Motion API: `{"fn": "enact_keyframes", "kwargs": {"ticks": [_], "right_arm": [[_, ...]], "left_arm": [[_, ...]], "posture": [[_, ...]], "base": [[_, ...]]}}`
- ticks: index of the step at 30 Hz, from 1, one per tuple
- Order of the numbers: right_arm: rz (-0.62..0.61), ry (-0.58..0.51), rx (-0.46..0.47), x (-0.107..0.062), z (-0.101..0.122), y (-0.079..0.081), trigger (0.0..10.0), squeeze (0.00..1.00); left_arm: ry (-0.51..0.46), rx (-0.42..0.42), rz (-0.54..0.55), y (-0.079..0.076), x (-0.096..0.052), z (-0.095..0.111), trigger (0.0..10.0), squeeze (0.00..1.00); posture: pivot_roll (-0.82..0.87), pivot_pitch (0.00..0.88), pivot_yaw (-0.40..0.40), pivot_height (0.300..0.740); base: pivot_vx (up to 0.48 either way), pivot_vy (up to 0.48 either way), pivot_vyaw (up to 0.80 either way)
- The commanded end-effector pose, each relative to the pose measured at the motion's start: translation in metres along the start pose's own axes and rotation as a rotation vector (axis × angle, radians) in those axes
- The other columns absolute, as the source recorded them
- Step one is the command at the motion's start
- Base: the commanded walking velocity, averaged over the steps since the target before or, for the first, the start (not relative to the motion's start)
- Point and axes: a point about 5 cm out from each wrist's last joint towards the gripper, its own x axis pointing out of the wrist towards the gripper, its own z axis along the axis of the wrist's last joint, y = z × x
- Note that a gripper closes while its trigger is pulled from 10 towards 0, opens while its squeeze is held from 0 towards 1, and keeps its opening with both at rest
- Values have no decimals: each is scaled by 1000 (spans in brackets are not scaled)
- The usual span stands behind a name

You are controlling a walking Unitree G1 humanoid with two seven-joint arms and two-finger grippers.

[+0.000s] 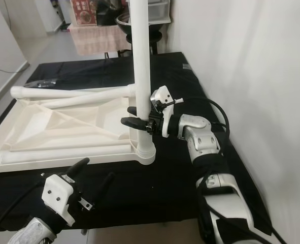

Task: Building children table

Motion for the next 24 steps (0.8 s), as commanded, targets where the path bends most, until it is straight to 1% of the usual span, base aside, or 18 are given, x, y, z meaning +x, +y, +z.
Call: {"fn": "enact_keyframes", "kwargs": {"ticks": [1, 2, 4, 9, 10, 11, 12, 13, 14, 15, 16, 17, 19, 20, 21, 22, 23, 24], "right_arm": [[-293, 174, 73, -18, -39, 11, 0, 0], [-386, 165, 97, -26, -39, 13, 0, 0], [-352, 170, 76, -24, -40, 6, 0, 0], [-310, 205, 86, -21, -47, 11, 0, 0], [-288, 208, 74, -18, -46, 16, 1490, 0], [-288, 208, 74, -18, -46, 16, 1490, 0], [-256, 202, 67, -15, -43, 20, 10000, 0], [-196, 181, 75, -11, -38, 24, 10000, 1000], [-196, 181, 75, -11, -38, 24, 10000, 1000], [23, 101, 121, -1, -20, 36, 10000, 1000], [23, 101, 121, -1, -20, 36, 10000, 1000], [138, 62, 103, 2, -9, 36, 10000, 1000], [138, 62, 103, 2, -9, 36, 10000, 1000], [224, 33, 73, 5, 1, 34, 10000, 1000], [321, 12, 8, 9, 10, 26, 10000, 667], [321, 12, 8, 9, 10, 26, 10000, 667], [382, 2, -36, 12, 16, 20, 10000, 667], [447, -3, -34, 16, 21, 16, 10000, 0]], "left_arm": [[5, 9, 10, 4, -1, -1, 10000, 0], [6, 15, 14, 5, -1, -2, 10000, 0], [7, 14, 13, 6, 1, -3, 10000, 0], [6, 12, 9, 6, 2, -3, 10000, 0], [5, 15, 13, 7, 2, -3, 10000, 0], [5, 15, 13, 7, 2, -3, 10000, 0], [5, 20, 18, 7, 3, -3, 10000, 0], [4, 23, 22, 7, 3, -3, 10000, 0], [4, 23, 22, 7, 3, -3, 10000, 0], [4, 23, 22, 7, 4, -3, 10000, 0], [4, 23, 22, 7, 4, -3, 10000, 0], [4, 19, 19, 7, 4, -3, 10000, 0], [4, 19, 19, 7, 4, -3, 10000, 0], [3, 17, 17, 6, 5, -4, 10000, 0], [3, 14, 15, 6, 5, -4, 10000, 0], [3, 14, 15, 6, 5, -4, 10000, 0], [2, 12, 13, 5, 6, -4, 10000, 0], [2, 12, 13, 5, 6, -4, 10000, 0]], "posture": [[-83, 114, 64, 740], [-94, 104, 67, 740], [-67, 102, 46, 740], [-73, 95, 47, 740], [-72, 96, 47, 740], [-72, 96, 47, 740], [-70, 94, 46, 740], [-70, 91, 45, 740], [-70, 91, 45, 740], [-70, 91, 44, 740], [-70, 91, 44, 740], [-72, 88, 47, 740], [-72, 88, 47, 740], [-68, 87, 45, 740], [-66, 83, 41, 740], [-66, 83, 41, 740], [-66, 83, 41, 740], [-61, 81, 38, 740]], "base": [[0, 0, 0], [0, 0, 0], [0, 0, 0], [0, 0, 0], [0, 0, 0], [0, 0, 0], [0, 0, 0], [0, 0, 0], [0, 0, 0], [0, 0, 0], [0, 0, 0], [0, 0, 0], [0, 0, 0], [0, 0, 0], [0, 0, 0], [0, 0, 0], [0, 0, 0], [0, 0, 0]]}}
